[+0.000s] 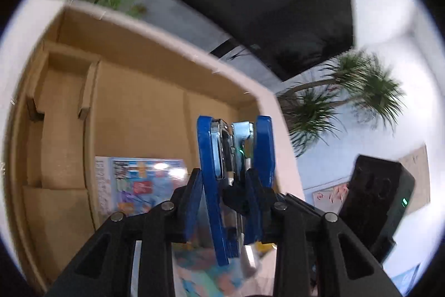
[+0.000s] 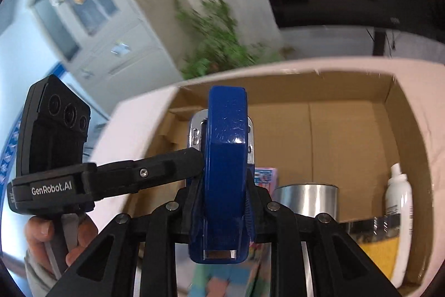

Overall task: Organize rigid objects
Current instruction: 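Lower the blue stapler upright into the box beside the cube, release, then grasp the white hair dryer by its handle with the left gripper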

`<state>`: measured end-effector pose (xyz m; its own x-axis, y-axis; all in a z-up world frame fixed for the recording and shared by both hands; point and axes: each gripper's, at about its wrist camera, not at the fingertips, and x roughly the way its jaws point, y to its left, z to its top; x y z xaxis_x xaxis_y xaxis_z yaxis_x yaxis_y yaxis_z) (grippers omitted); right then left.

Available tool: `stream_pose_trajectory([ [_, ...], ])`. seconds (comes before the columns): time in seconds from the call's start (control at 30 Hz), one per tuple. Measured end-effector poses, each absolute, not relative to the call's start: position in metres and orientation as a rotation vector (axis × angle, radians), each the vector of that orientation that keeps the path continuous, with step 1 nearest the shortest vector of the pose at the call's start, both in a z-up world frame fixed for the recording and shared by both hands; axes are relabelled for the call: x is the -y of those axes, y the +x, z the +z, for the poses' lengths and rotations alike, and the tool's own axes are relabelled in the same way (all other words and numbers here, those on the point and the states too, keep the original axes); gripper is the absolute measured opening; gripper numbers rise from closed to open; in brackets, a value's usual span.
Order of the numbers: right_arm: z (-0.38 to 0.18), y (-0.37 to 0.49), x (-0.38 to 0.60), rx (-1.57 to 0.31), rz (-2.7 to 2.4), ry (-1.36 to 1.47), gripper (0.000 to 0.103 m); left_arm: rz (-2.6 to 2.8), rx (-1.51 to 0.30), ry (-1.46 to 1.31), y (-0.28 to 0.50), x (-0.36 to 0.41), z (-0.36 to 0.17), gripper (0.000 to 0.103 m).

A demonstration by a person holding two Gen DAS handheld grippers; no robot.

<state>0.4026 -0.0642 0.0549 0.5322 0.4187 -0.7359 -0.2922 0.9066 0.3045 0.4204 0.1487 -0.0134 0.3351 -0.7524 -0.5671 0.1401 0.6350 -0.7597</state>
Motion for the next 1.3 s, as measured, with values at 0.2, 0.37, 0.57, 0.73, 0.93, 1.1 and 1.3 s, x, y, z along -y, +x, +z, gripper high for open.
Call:
stream_pose_trajectory([
  [0.2, 0.008, 0.420, 0.053, -1.021, 0.315, 0.141, 0.023, -0.558, -1.180, -0.644, 0.430, -0.143, -0.049, 0.037],
  [0.37, 0.004, 0.408, 0.053, -0.997, 0.257, 0.110, 0.025, -0.491, -1.161, -0.541, 0.422, -0.143, -0.033, 0.067],
  [0.57, 0.027, 0.380, 0.044, -0.967, 0.286, 0.090, 0.028, -0.404, -1.067, -0.446, 0.389, -0.153, 0.001, 0.070],
  [0.73, 0.069, 0.314, 0.062, -0.747, 0.321, -0.007, 0.103, -0.223, -0.773, -0.209, 0.292, -0.175, 0.055, 0.079],
  [0.93, 0.051, 0.192, 0.076, -0.517, 0.464, -0.246, 0.103, 0.007, -0.644, -0.043, 0.148, -0.207, 0.077, 0.089],
  [1.1, -0.004, 0.130, 0.046, -0.677, 0.842, -0.235, 0.103, 0.088, -0.822, -0.128, 0.088, -0.240, 0.017, 0.089],
  [1.3, -0.047, 0.111, -0.004, -0.899, 1.035, -0.195, 0.094, 0.065, -0.990, -0.269, 0.070, -0.278, -0.056, 0.083],
])
